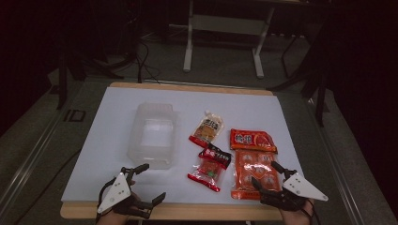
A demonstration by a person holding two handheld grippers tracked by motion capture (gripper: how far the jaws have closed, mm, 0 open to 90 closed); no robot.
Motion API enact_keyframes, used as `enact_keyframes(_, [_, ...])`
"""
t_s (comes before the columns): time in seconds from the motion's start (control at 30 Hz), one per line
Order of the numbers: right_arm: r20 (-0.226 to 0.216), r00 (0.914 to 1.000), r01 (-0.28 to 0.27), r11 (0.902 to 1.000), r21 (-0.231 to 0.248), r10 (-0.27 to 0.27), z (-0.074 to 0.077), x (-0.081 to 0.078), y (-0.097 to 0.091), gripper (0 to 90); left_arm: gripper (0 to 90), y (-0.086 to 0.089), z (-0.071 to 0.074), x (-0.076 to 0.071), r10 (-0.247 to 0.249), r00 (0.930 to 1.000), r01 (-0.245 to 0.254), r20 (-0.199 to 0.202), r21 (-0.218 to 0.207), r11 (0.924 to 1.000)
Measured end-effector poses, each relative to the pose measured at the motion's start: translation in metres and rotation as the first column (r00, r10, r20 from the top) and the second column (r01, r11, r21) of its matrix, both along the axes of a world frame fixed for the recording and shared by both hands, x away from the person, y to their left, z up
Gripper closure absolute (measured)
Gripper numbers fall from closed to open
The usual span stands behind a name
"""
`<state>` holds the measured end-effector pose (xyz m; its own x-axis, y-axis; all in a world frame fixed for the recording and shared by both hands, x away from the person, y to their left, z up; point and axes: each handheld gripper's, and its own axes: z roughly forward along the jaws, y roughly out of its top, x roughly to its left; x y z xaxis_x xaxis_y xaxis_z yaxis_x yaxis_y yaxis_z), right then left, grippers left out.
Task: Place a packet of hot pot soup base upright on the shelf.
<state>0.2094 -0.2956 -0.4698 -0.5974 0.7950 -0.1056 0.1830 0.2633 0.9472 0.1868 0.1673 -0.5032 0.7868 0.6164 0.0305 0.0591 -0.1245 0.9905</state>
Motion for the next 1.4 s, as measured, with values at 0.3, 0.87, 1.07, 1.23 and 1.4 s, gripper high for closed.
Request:
enact_keyframes(0.3, [-0.044,0.9984,-0.037,0.9993,0.004,0.037,0.0,0.003,0.001,11.9,0.0,0.005,0.002,0.0,0.036,0.9987,-0.037,-0.037,-0.014,0.9992])
enact_keyframes(0.87, [0.002,0.9859,-0.168,0.9859,-0.001,0.168,0.016,-0.012,0.025,11.0,0.0,-0.003,0.001,-0.005,-0.03,0.9995,0.031,0.008,-0.047,0.9984])
enact_keyframes(1.07, [0.033,0.9801,-0.196,0.9806,0.005,0.196,0.032,-0.013,0.027,11.0,0.0,-0.003,0.002,-0.006,-0.042,0.999,0.041,-0.017,-0.066,0.997])
enact_keyframes(1.23, [0.068,0.979,-0.194,0.981,0.011,0.193,0.053,-0.008,0.023,11.0,0.0,-0.004,0.006,-0.008,-0.042,0.9973,0.039,-0.06,-0.048,0.9981])
enact_keyframes(1.4, [0.092,0.979,-0.186,0.9819,0.038,0.182,0.07,0.0,0.017,10.2,0.0,-0.006,0.009,-0.009,-0.027,0.9969,0.024,-0.074,-0.036,0.9991])
